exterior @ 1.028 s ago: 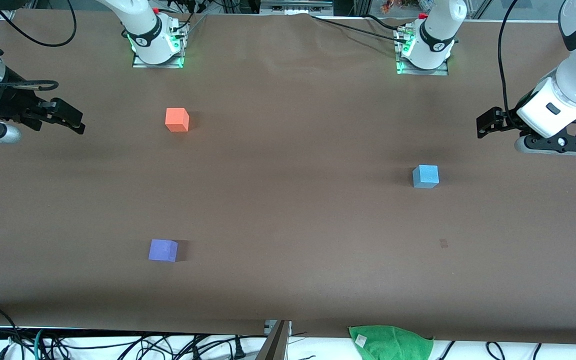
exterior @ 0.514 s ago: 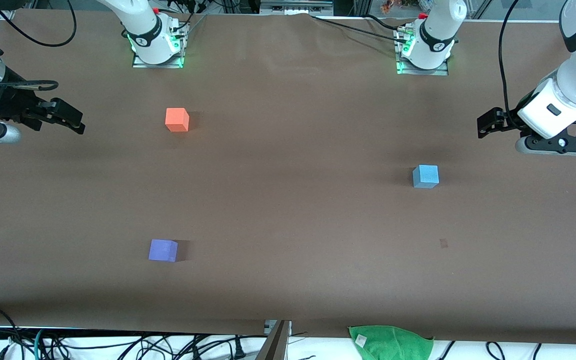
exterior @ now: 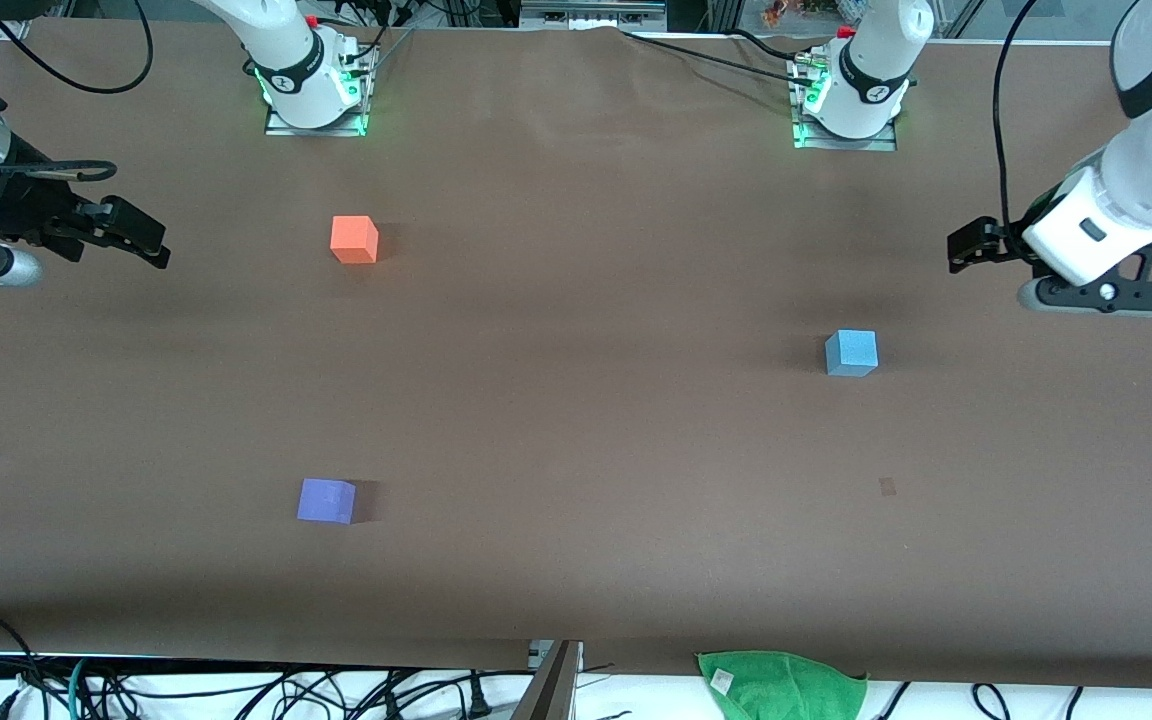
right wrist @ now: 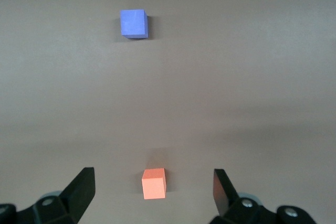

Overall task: Place blue block between orange and purple blocks
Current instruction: 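Reach the left gripper down over the light-blue cube and close it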

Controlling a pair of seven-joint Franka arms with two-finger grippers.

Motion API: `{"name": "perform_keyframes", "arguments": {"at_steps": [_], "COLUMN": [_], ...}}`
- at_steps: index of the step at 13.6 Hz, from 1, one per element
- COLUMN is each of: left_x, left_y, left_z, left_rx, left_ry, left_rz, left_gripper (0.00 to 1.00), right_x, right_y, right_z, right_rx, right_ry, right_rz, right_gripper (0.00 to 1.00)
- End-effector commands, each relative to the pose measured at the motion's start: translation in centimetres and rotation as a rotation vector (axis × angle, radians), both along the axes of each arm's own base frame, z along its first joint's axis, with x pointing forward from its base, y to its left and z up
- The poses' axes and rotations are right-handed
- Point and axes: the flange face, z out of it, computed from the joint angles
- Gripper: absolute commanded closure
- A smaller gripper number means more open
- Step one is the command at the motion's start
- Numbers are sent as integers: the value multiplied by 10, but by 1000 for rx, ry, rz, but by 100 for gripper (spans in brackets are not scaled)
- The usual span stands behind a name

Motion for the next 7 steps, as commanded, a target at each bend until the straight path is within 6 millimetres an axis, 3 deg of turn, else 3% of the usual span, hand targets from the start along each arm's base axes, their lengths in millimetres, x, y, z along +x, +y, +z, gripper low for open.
{"name": "perform_keyframes", "arguments": {"at_steps": [1, 2, 4, 7], "left_x": [15, 24, 33, 24], "left_y": [5, 17, 19, 13], "left_z": [-39, -54, -96, -157], "left_rx": [-16, -26, -43, -47], "left_ry": [87, 83, 52, 11], "left_rz": [-6, -10, -45, -56], "left_gripper": [0, 0, 0, 0], "right_x": [-2, -2, -2, -2], "right_y": [-2, -2, -2, -2], "right_z": [5, 5, 5, 5], "right_rx": [14, 14, 14, 14], "right_ry": [0, 0, 0, -2], "right_rz": [11, 11, 11, 11], "right_gripper": [1, 1, 1, 1]}}
